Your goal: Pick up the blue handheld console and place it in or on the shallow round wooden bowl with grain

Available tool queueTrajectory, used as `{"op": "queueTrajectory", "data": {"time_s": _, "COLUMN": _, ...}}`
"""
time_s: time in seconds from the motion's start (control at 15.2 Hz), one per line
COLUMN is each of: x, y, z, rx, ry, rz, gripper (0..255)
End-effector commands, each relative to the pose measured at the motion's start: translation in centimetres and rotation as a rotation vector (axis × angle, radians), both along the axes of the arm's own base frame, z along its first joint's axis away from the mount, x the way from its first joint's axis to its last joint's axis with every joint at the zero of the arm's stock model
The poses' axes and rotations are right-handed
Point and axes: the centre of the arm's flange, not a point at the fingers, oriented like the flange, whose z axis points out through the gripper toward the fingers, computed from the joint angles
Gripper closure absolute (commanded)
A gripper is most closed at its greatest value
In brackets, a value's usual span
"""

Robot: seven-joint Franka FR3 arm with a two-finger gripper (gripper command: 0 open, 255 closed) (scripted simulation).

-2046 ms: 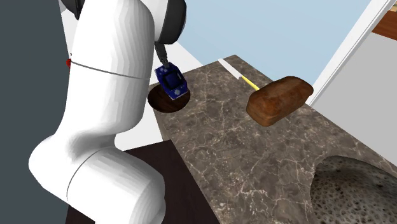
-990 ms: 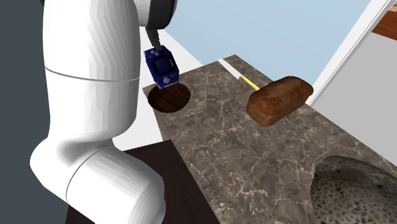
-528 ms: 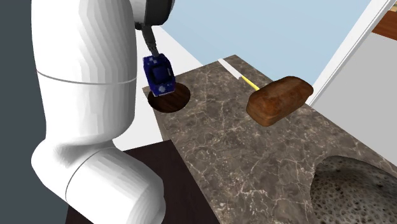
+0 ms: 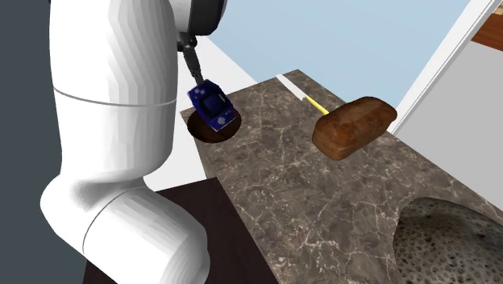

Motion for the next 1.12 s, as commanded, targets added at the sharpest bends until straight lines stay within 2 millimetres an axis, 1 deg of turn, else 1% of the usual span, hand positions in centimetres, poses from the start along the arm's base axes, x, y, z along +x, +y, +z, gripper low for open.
{"op": "queueTrajectory", "data": {"time_s": 0.0, "x": -0.1, "y": 0.1, "z": -1.0, "rx": 0.0, "ry": 0.0, "rz": 0.0, "gripper": 255}}
{"op": "queueTrajectory", "data": {"time_s": 0.4, "x": -0.1, "y": 0.1, "z": -4.0, "rx": 0.0, "ry": 0.0, "rz": 0.0, "gripper": 255}}
{"op": "queueTrajectory", "data": {"time_s": 0.86, "x": -0.1, "y": 0.1, "z": -4.0, "rx": 0.0, "ry": 0.0, "rz": 0.0, "gripper": 255}}
{"op": "queueTrajectory", "data": {"time_s": 0.92, "x": -0.1, "y": 0.1, "z": -4.0, "rx": 0.0, "ry": 0.0, "rz": 0.0, "gripper": 0}}
{"op": "queueTrajectory", "data": {"time_s": 1.06, "x": -0.1, "y": 0.1, "z": -4.0, "rx": 0.0, "ry": 0.0, "rz": 0.0, "gripper": 0}}
